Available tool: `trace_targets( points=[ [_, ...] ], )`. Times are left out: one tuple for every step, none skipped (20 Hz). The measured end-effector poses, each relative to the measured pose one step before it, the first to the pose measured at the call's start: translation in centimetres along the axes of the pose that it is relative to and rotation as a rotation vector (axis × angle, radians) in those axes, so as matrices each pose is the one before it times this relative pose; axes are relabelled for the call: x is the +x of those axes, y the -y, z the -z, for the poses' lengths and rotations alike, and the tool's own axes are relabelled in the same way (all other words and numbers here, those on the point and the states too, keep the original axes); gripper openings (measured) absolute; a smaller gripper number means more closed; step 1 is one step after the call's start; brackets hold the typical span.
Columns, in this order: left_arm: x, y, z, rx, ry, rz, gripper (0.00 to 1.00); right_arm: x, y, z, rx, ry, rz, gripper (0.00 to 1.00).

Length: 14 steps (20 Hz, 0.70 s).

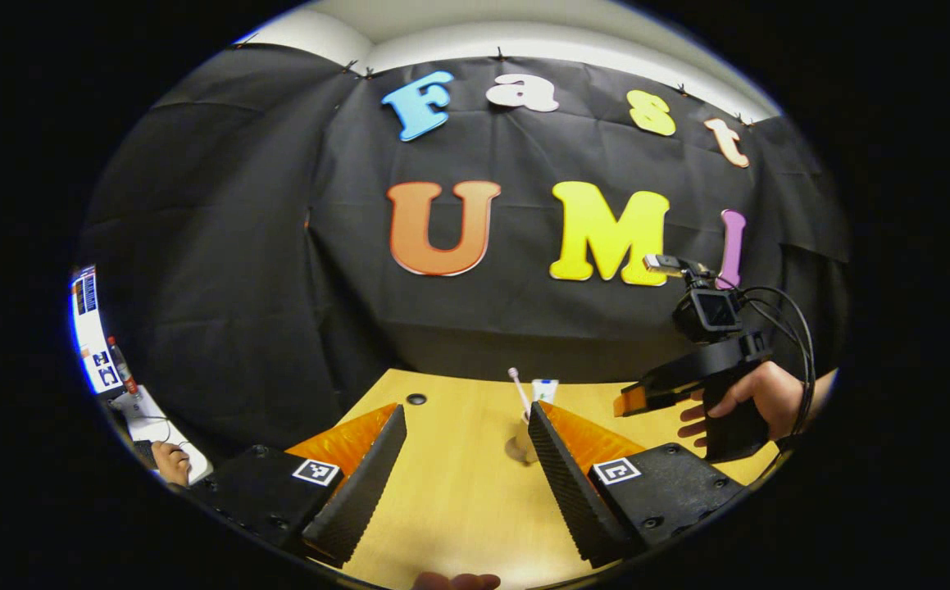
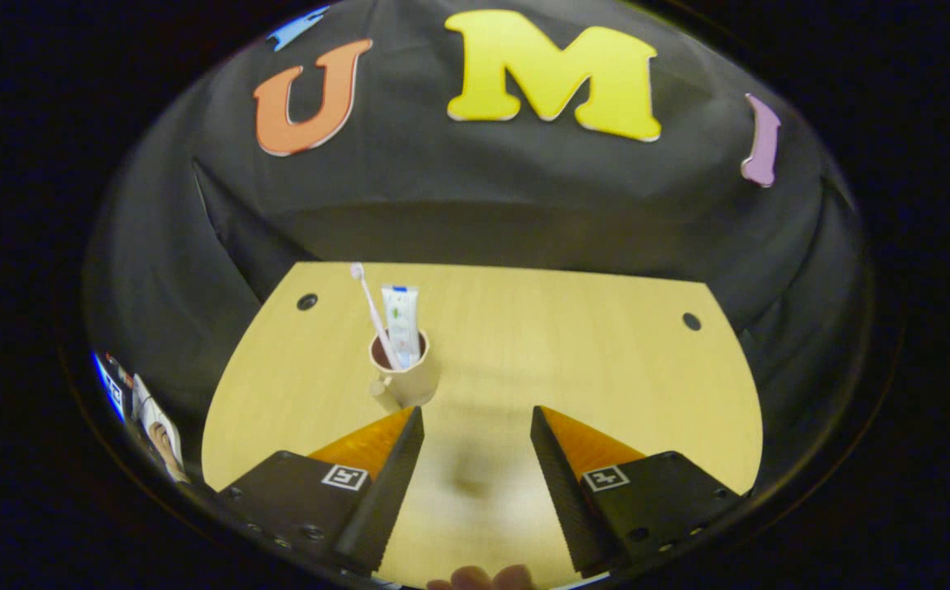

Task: Put the toothbrush and toothpaste on the desktop into the cup, then pick up the cup and place it on the coaster on the desktop.

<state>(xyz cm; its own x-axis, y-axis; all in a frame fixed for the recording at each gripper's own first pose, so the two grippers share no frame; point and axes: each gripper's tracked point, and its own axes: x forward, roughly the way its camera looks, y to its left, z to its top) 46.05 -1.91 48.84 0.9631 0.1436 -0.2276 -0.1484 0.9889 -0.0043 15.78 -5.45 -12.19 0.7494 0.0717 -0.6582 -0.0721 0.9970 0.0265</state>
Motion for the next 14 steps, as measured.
trace_targets(
  points=[
    [0.292,1.671,-0.795,0.00541,0.01703,0.02979,0.96,-2.064,1.45,-1.29,0.01073,0.0751,0.01006,0.79],
    [0.385,1.682,-0.74,0.00403,0.00898,0.02978,0.96,-1.792,1.431,-1.222,0.00585,0.07529,0.01975,0.79],
    [0.319,2.071,-1.103,-0.00091,0.00556,0.02652,0.96,-1.746,1.394,-1.463,0.00226,0.07422,0.01315,0.79],
    [0.429,1.525,-1.135,-0.00468,0.01236,0.02631,0.96,-1.931,1.077,-1.363,-0.00419,0.06939,0.01377,0.79],
    [0.342,1.419,-1.185,-0.00181,0.01569,0.02341,1.0,-1.879,1.026,-1.681,-0.00592,0.07245,0.00598,0.79],
    [0.173,1.103,-1.149,0.00603,0.01858,0.01546,1.0,-1.861,0.987,-1.855,-0.00602,0.08015,0.01043,0.78],
    [0.278,0.54,-0.945,0.00961,0.02106,0.01169,1.0,-1.184,0.76,-1.441,-0.00334,0.05932,0.00808,0.78],
    [0.043,0.564,-0.918,0.01019,0.01981,0.00939,0.96,-1.078,0.536,-1.279,0.00051,0.05895,0.00778,0.78],
    [-0.137,0.559,-0.819,0.00692,0.02058,0.00689,0.96,-0.862,-0.019,-0.978,0.00568,0.04929,0.00569,0.78],
    [-0.009,0.37,-0.884,0.00225,0.01665,0.00637,0.96,-0.869,0.047,-0.354,0.00776,0.04056,0.00389,0.78],
    [-0.073,0.287,-0.463,-0.00148,0.00819,0.00465,0.96,-0.919,-0.018,-0.584,0.00559,0.03951,0.00447,0.79],
    [-0.219,0.035,-0.364,-0.00357,0.00469,-0.00402,0.96,-0.323,0.098,-0.14,0.00169,0.02512,0.00857,0.79],
    [-0.12,-0.098,-0.516,-0.00443,0.00976,-0.00909,0.96,-0.335,-0.173,0.129,-0.00129,0.0144,0.00151,0.79],
    [-0.238,-0.022,-0.491,-0.00466,0.00956,-0.00489,0.96,0.077,-0.018,0.308,-0.00262,0.00728,0.00343,0.8]
  ],
)
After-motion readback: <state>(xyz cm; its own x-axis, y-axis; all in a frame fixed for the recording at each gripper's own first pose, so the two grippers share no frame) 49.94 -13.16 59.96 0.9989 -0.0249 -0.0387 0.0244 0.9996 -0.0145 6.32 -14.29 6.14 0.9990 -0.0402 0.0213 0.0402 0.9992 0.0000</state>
